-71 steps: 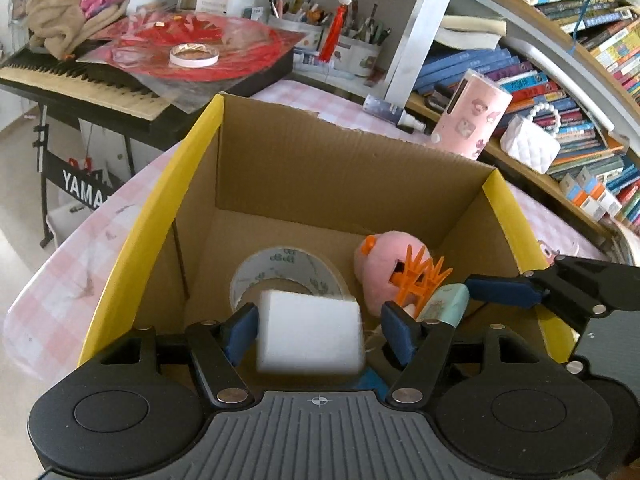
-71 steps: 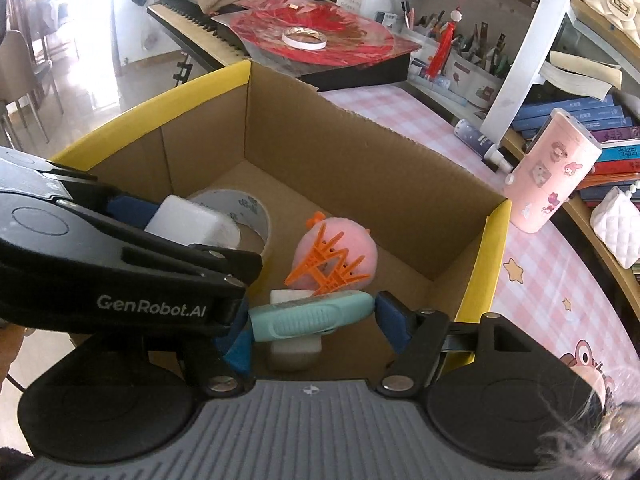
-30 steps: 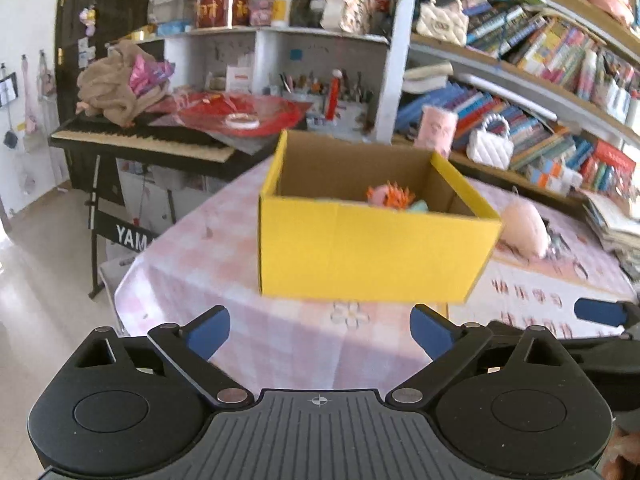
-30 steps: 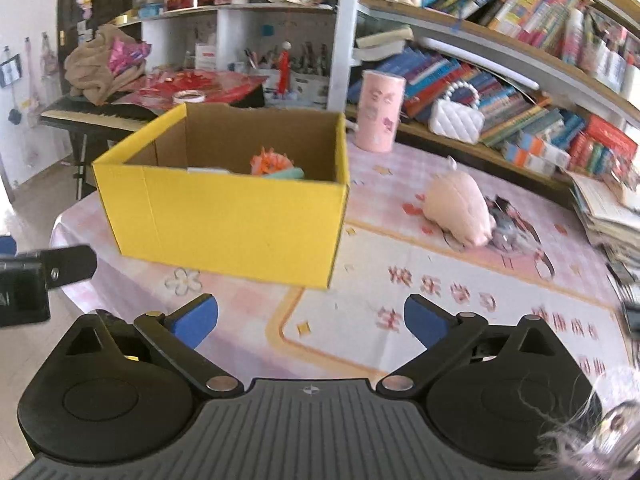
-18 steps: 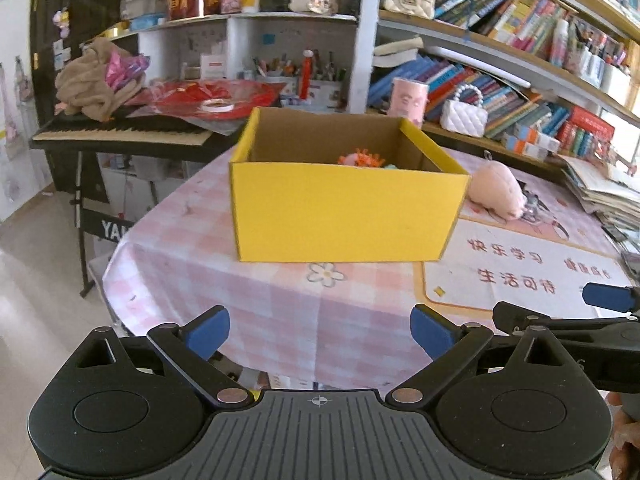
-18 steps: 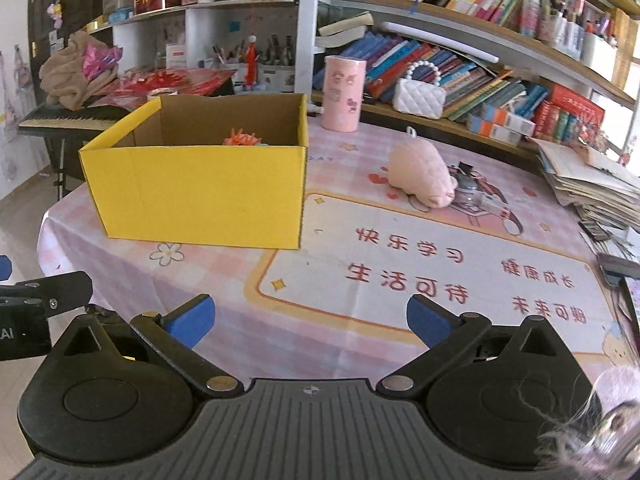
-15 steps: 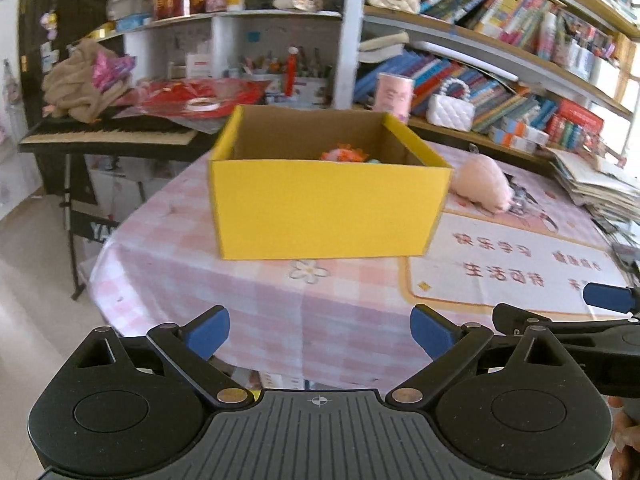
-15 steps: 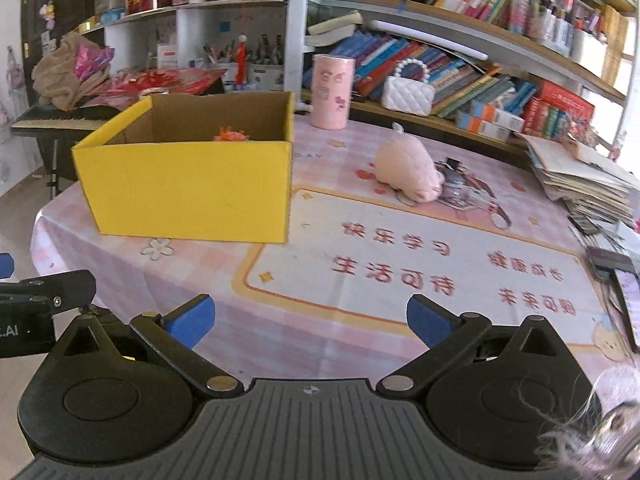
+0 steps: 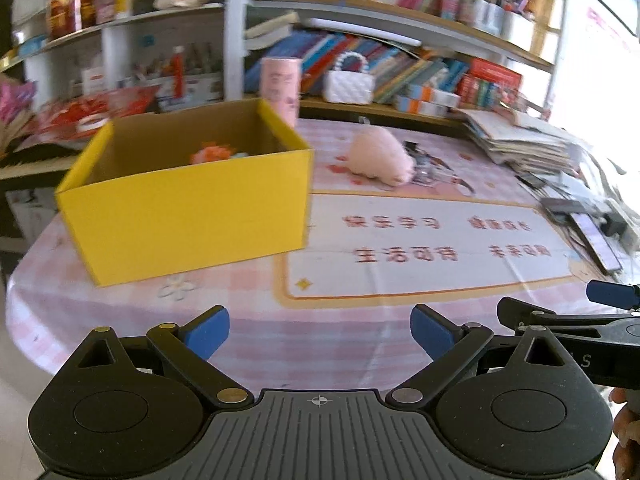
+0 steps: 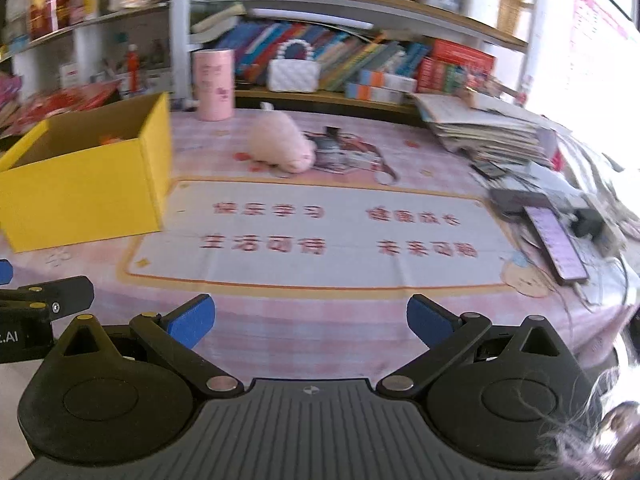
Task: Organize objects
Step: 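Withdraw both open grippers from the box toward the pink plush pig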
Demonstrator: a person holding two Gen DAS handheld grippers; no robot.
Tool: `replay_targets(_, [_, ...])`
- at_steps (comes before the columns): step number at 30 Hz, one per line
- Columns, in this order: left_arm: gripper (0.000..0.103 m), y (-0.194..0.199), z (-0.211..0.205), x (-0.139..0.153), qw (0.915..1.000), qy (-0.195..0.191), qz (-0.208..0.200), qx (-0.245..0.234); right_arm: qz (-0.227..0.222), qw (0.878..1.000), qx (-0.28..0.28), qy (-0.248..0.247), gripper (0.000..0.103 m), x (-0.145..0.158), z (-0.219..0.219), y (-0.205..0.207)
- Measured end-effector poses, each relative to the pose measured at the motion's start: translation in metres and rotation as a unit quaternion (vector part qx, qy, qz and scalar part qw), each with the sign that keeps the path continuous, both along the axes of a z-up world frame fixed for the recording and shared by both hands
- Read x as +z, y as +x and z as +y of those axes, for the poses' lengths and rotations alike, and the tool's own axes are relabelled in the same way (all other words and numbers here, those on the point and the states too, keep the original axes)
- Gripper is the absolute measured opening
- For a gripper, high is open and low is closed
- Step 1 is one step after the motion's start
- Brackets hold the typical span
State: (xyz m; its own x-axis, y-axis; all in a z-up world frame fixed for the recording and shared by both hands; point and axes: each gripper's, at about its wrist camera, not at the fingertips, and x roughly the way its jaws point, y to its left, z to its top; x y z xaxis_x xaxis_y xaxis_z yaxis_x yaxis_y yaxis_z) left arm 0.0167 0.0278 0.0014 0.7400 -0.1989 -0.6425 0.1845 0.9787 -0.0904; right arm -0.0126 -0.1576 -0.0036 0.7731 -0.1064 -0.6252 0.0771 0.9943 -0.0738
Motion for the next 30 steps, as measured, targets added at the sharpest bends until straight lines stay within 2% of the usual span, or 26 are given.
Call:
replay_targets(9, [0.099,0.024,-0.037,-0.002,0.9992,0.0,0.005,-0.04,0.006,0.999,-0.041,-0.001,0.103,-0.001,-0.037,0.01])
replay_targets(16, [0.099,0.047,-0.059,-0.007,0.9988,0.003,0.014,-0.046,0.018,0.999,-0.046,-0.002,0.103,-0.007,-0.056,0.029])
replay_targets(30, [0.099,0.111,-0.097,-0.009,0.9996,0.017,0.015,-0.013,0.027,0.999,-0.015,0.017,0.103,-0.013,-0.095,0.11])
